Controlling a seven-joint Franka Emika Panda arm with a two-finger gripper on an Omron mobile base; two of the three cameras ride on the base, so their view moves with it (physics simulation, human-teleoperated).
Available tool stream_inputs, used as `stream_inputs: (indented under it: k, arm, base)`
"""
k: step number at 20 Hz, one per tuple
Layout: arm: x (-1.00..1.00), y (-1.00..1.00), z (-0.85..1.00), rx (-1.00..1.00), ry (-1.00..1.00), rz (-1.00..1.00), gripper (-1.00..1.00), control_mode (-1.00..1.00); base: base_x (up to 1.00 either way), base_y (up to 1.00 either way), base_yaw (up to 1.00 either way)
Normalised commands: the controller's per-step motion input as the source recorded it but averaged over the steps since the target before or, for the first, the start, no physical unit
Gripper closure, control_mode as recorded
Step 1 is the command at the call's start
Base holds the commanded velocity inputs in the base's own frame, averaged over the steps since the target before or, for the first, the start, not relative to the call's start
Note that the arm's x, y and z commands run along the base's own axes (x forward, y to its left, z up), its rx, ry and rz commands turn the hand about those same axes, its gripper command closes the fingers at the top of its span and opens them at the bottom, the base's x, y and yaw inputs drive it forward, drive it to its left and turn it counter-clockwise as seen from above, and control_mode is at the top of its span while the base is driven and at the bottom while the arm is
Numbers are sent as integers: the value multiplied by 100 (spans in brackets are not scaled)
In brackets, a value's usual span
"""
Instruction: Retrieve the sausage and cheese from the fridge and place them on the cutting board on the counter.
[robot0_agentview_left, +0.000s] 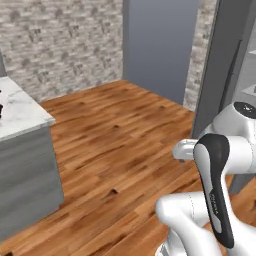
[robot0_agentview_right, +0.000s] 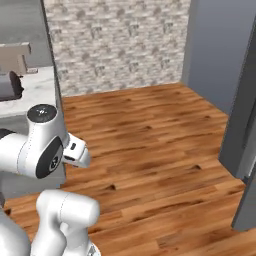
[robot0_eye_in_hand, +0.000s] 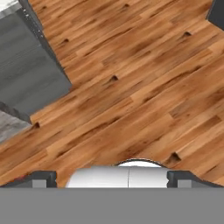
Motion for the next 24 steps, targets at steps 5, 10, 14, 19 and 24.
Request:
stream_inputs:
  k: [5,10,14,19,24]
  arm:
    - [0,0,0,0,0,0,-100,100]
    - [0,0,0,0,0,0,-100,100]
    - [0,0,0,0,0,0,-100,100]
    - [0,0,0,0,0,0,-100,100]
    - [0,0,0,0,0,0,-100,100]
  base:
    - [100,0,-34]
    - [100,0,-42]
    - [100,0,-46]
    - [89,0,-44]
    - [64,5,-43]
